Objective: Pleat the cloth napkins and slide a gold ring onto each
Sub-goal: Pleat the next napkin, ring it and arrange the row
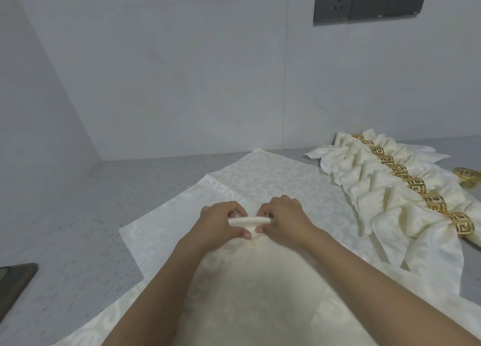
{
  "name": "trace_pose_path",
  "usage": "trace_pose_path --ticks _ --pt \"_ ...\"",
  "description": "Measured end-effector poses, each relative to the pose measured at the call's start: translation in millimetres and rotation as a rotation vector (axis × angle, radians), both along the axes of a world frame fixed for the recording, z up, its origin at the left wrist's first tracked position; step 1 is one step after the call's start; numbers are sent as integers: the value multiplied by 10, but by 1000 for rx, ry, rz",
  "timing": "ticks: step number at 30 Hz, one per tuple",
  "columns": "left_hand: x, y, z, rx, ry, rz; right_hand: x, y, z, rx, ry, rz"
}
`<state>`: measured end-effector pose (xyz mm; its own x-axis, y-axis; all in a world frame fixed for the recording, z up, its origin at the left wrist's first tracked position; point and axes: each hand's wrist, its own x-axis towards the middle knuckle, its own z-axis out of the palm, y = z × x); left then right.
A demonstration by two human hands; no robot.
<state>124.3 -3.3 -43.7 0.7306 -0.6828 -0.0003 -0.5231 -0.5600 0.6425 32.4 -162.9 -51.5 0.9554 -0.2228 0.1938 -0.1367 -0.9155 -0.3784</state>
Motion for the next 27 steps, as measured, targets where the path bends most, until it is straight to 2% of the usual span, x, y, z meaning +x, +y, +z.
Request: trace_pose_path --ticks 8,11,20,23,27 --pt "-163 32 157 34 -346 -92 -109 30 56 -126 -157 100" --pt "-221 107 153 73 -413 -149 -216 52 63 -176 -182 191" --pt "-339 407 125 125 -198 -223 -487 70 99 -48 -4 186" --pt "-396 460 128 47 -103 -134 -559 60 58 32 10 117" --pt "-451 360 83 17 -119 -5 -554 97 49 154 9 37"
